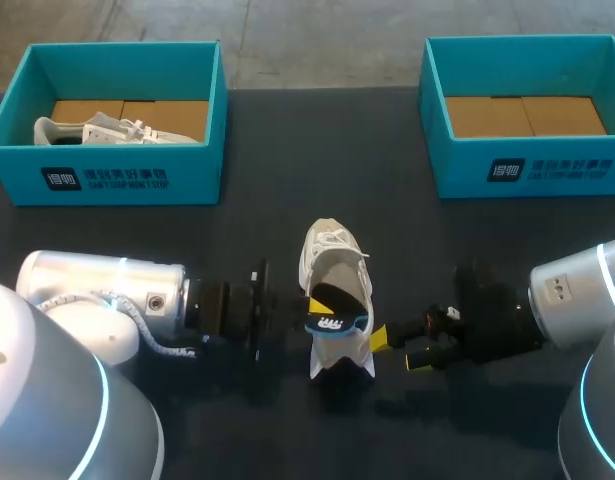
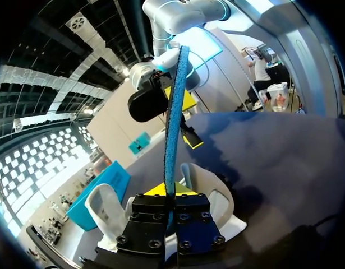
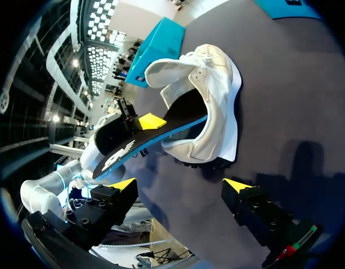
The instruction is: Take the shoe out of the shoebox, open the shoe tongue, remove and reinsert the insole, then place the shoe into the shoebox
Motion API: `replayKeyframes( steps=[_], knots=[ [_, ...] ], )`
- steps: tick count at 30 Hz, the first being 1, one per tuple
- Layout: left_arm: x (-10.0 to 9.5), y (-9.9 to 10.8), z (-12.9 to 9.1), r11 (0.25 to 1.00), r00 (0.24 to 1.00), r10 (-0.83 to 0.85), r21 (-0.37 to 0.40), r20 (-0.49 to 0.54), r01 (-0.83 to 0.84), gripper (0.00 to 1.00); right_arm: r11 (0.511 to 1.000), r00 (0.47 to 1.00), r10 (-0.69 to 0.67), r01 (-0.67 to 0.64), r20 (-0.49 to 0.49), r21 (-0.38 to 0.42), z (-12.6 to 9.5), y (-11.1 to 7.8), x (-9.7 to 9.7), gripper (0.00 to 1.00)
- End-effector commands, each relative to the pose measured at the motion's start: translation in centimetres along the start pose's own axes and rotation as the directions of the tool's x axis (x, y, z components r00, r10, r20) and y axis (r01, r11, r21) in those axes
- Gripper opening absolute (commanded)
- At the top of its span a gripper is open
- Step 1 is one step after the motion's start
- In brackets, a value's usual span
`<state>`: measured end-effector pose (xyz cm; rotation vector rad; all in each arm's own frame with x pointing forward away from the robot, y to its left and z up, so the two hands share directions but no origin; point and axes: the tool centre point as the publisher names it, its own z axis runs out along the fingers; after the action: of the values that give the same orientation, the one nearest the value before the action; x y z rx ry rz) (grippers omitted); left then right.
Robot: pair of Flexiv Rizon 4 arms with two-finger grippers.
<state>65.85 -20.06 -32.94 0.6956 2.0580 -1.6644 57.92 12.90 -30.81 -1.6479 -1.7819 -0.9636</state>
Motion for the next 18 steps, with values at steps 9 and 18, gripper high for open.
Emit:
replayKeyframes(
  steps=[9, 18],
  knots=[
    [-0.3, 0.61, 1.13, 1.0, 1.0, 0.009, -0.008, -0.009, -0.009, 0.0, 1.0, 1.0, 0.001, -0.001, 0.004, -0.001, 0.17, -0.04, 0.12, 1.0],
    [-0.42, 1.02, 1.23, 1.0, 1.0, 0.008, -0.016, -0.004, -0.008, 0.0, 1.0, 1.0, 0.001, -0.001, 0.004, -0.001, 0.17, -0.04, 0.12, 1.0]
  ],
)
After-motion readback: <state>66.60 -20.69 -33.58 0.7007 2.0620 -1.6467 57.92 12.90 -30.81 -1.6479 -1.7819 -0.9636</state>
